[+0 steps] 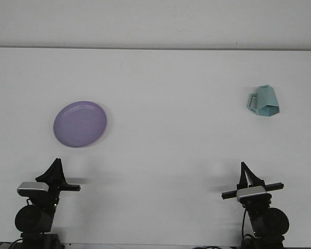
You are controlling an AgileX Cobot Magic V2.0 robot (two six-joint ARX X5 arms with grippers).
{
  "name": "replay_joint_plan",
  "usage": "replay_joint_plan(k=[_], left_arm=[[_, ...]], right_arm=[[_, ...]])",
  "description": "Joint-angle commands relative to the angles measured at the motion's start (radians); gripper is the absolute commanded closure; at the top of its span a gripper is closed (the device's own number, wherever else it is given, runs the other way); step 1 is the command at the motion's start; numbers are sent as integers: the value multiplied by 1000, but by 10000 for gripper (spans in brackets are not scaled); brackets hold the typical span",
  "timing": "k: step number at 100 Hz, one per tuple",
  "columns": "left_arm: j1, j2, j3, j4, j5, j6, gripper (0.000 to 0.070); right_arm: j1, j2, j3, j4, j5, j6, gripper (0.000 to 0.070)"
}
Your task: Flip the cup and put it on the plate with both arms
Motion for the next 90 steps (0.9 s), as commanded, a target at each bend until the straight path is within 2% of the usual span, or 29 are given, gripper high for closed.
replay_joint_plan(k=[1, 80, 90], left_arm=[[-1, -2, -19, 13, -4, -2, 688], [-1, -2, -19, 15, -4, -6, 688], [-1, -2, -19, 16, -4, -50, 688]], right_arm=[[0, 0, -2, 10, 0, 3, 700], [0, 0, -2, 23, -2, 9, 700], [0, 0, -2, 38, -3, 63, 700]])
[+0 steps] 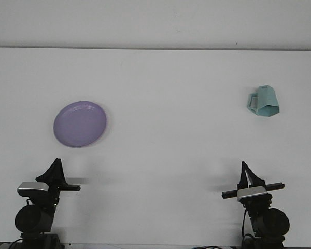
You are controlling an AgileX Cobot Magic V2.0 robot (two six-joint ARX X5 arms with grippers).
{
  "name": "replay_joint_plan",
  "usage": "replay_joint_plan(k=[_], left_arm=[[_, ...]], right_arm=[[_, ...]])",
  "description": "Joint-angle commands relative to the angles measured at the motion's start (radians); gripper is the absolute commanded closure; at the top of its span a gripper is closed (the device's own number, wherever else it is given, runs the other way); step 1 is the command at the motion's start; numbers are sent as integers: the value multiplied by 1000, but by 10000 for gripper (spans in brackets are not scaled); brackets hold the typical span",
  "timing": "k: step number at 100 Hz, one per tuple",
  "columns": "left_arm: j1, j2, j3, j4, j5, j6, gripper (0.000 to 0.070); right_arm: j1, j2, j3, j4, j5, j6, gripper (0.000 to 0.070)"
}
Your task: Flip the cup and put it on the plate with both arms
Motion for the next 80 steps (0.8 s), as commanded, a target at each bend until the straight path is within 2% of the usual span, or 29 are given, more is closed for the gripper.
replay_joint_plan(k=[1, 10, 22, 36, 43, 54, 65, 80], left_arm=[[-1, -2, -19, 16, -4, -45, 688], [-1, -2, -18, 16, -4, -96, 688], [-1, -2, -18, 16, -4, -100, 688], [-1, -2, -17, 18, -4, -156, 689], [-1, -2, -17, 24, -4, -190, 689], [-1, -2, -14, 43, -4, -223, 689], [-1, -2, -5, 42, -4, -223, 689], [-1, -2, 0, 38, -4, -222, 689]], right_arm=[[1, 0, -2, 19, -3, 63, 700], [1, 0, -2, 23, -2, 150, 700], [1, 0, -2, 34, -2, 245, 700], [1, 0, 2, 67, 3, 454, 700], [0, 0, 38, 58, 22, 508, 700], [0, 16, 142, -18, 103, 514, 700], [0, 86, 300, -135, 196, 498, 700], [0, 273, 494, -261, 234, 405, 700]])
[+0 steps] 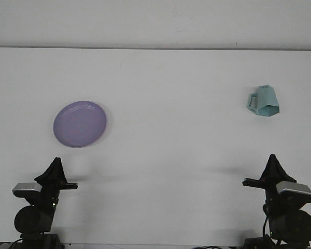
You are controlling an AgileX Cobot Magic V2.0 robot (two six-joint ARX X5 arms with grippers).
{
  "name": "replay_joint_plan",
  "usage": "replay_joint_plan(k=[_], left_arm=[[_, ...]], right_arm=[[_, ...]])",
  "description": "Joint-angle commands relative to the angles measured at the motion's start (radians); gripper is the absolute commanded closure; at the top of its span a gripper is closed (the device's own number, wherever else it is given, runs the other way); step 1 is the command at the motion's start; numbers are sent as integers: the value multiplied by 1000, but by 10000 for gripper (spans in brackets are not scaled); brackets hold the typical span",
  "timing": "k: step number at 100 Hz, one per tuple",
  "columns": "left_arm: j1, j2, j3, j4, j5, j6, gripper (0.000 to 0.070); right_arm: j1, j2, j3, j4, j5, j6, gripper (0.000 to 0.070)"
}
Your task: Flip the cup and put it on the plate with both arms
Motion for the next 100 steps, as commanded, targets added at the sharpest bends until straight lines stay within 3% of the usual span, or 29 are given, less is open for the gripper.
replay_joint_plan(k=[1, 24, 29, 38, 45, 65, 74, 87, 100], left_arm=[[-1, -2, -1, 9, -4, -10, 689], [-1, -2, -1, 10, -4, -7, 689], [-1, -2, -1, 10, -4, -4, 689], [-1, -2, -1, 10, -4, 7, 689], [-1, -2, -1, 11, -4, 13, 689], [-1, -2, -1, 11, -4, 14, 689], [-1, -2, -1, 11, -4, 14, 688], [-1, -2, -1, 10, -4, 15, 688], [-1, -2, -1, 11, -4, 22, 688]], right_arm=[[0, 95, 71, -38, 14, -67, 700], [-7, 347, 159, 63, 17, -269, 683], [-17, 392, 159, 87, 16, -315, 600], [-48, 486, 159, 132, 18, -396, 355], [-87, 557, 159, 168, 19, -450, 279], [-233, 754, 159, 303, 6, -487, 259], [-299, 847, 159, 395, -58, -489, 207], [-377, 990, 160, 570, -158, -492, 207], [-427, 1140, 160, 752, -234, -543, 207]])
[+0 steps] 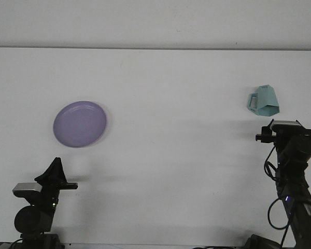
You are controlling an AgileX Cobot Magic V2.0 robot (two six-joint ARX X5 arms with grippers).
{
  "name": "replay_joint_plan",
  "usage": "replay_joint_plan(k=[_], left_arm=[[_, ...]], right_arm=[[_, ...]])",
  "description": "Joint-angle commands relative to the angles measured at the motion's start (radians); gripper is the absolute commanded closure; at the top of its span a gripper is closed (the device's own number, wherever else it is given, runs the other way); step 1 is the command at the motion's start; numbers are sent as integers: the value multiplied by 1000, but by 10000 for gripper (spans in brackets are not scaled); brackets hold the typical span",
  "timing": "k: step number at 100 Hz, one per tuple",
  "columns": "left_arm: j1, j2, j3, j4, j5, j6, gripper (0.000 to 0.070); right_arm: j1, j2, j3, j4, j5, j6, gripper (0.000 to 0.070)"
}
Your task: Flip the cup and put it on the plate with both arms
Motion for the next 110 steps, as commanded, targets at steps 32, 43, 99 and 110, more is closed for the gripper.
replay_joint_plan(k=[32, 43, 99, 110], left_arm=[[-1, -2, -1, 12, -4, 35, 688], [-1, -2, -1, 10, -4, 39, 688], [-1, -2, -1, 9, -4, 42, 688], [-1, -2, -1, 9, -4, 42, 688]], right_arm=[[-99, 416, 100, 299, -107, -53, 208], [-103, 521, 174, 315, -135, -53, 208], [-113, 803, 470, 320, -210, -65, 210], [-116, 821, 501, 320, -237, -66, 211]])
